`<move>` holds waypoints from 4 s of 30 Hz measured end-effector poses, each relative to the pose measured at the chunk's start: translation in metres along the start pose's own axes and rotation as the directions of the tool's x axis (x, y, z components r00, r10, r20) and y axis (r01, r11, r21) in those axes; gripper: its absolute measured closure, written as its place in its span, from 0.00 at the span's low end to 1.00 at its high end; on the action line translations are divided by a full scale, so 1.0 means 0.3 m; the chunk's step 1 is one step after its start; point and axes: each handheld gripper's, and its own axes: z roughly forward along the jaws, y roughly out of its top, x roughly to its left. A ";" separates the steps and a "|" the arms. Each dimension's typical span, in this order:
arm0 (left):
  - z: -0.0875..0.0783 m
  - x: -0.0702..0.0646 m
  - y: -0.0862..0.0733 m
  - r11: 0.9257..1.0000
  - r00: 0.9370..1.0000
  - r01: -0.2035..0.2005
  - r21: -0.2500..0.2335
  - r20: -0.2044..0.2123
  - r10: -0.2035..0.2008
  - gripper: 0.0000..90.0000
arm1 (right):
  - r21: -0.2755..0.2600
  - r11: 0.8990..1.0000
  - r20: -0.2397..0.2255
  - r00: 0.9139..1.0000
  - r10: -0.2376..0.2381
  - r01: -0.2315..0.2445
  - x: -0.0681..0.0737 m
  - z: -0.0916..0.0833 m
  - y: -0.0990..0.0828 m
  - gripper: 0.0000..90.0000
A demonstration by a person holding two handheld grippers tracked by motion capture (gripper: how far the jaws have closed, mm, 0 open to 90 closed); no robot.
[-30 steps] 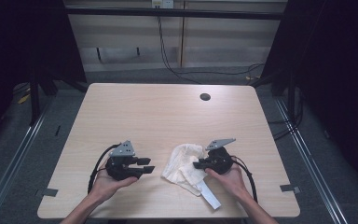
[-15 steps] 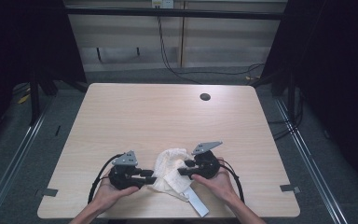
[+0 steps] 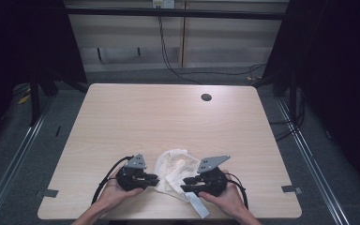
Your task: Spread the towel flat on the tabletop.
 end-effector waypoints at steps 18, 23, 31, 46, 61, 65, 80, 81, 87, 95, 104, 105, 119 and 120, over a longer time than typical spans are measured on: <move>0.004 0.018 0.008 1.000 0.999 -0.021 0.002 -0.033 0.021 0.83 | 0.117 0.983 0.061 0.987 -0.152 0.144 0.027 0.091 -0.007 0.96; 0.000 0.030 0.007 1.000 0.999 -0.020 0.001 -0.040 0.020 0.82 | -0.024 0.998 0.044 0.997 -0.058 0.059 -0.015 -0.005 0.017 0.97; -0.003 0.038 0.007 1.000 0.999 -0.023 -0.004 -0.043 0.022 0.79 | -0.110 0.994 0.095 0.995 0.000 0.011 -0.070 -0.112 0.021 0.97; -0.023 0.065 -0.001 1.000 0.997 -0.015 0.003 -0.078 0.015 0.78 | -0.222 0.973 0.206 0.972 0.115 -0.068 -0.183 -0.281 -0.005 0.97; 0.052 -0.132 0.114 0.990 0.983 -0.130 -0.059 0.123 0.137 0.88 | -0.192 0.971 0.216 0.959 0.181 -0.141 -0.269 -0.290 -0.062 0.97; 0.101 -0.159 0.140 0.983 0.971 -0.185 -0.014 0.150 0.185 0.87 | -0.177 0.975 0.221 0.960 0.172 -0.134 -0.271 -0.284 -0.063 0.97; 0.132 -0.185 0.091 0.979 0.962 -0.202 0.010 0.188 0.196 0.85 | -0.142 0.978 0.227 0.956 0.183 -0.154 -0.290 -0.258 -0.089 0.97; 0.133 -0.187 0.092 0.977 0.961 -0.211 0.015 0.186 0.205 0.85 | -0.142 0.977 0.224 0.957 0.185 -0.156 -0.292 -0.257 -0.091 0.97; 0.147 -0.200 0.091 0.973 0.959 -0.227 0.037 0.180 0.217 0.74 | -0.130 0.980 0.219 0.960 0.175 -0.149 -0.289 -0.251 -0.090 0.97; 0.132 -0.209 0.076 0.968 0.960 -0.249 0.039 0.139 0.241 0.95 | -0.137 0.978 0.221 0.958 0.182 -0.155 -0.291 -0.257 -0.093 0.97; 0.068 -0.162 0.103 0.988 0.976 -0.145 -0.057 0.155 0.152 0.97 | -0.203 0.968 0.187 0.965 0.186 -0.147 -0.273 -0.286 -0.077 0.97; 0.052 -0.152 0.107 0.988 0.978 -0.130 -0.082 0.156 0.142 0.97 | -0.203 0.968 0.187 0.965 0.186 -0.147 -0.273 -0.286 -0.077 0.97; -0.196 -0.030 0.146 0.950 0.999 -0.036 -0.310 0.026 0.046 0.97 | -0.295 0.949 0.144 0.977 0.157 -0.109 -0.240 -0.359 0.024 0.98; -0.196 -0.030 0.146 0.950 0.999 -0.036 -0.310 0.026 0.046 0.97 | -0.295 0.949 0.144 0.977 0.157 -0.109 -0.240 -0.359 0.024 0.98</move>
